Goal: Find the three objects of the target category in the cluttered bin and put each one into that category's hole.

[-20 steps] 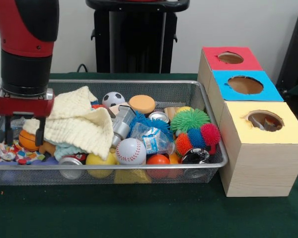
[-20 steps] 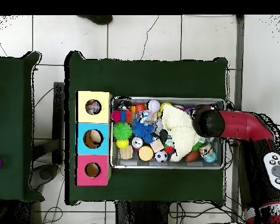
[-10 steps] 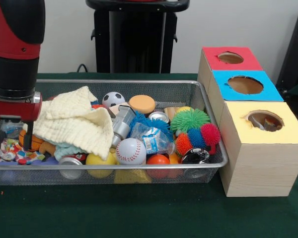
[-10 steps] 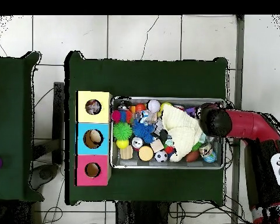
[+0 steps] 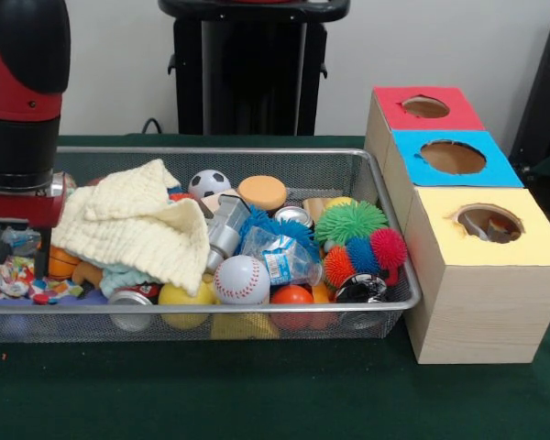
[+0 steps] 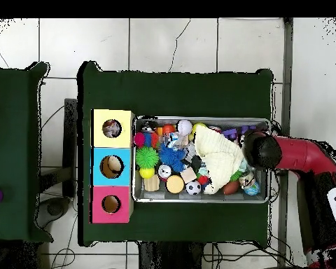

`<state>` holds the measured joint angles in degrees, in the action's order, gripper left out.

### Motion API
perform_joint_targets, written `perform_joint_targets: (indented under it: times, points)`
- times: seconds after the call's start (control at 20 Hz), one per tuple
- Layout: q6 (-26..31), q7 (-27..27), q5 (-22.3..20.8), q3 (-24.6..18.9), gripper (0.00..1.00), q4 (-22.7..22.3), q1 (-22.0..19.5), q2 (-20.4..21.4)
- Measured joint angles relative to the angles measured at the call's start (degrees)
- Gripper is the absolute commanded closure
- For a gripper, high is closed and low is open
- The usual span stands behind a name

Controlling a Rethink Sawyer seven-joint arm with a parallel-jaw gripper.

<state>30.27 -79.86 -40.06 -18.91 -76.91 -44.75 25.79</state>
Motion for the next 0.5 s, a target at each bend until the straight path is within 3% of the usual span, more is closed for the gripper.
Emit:
perform_joint_targets:
  times: [0.5]
  points:
    - [-0.01, 0.0, -0.29, -0.01, 0.0, -0.23, -1.81, -2.58]
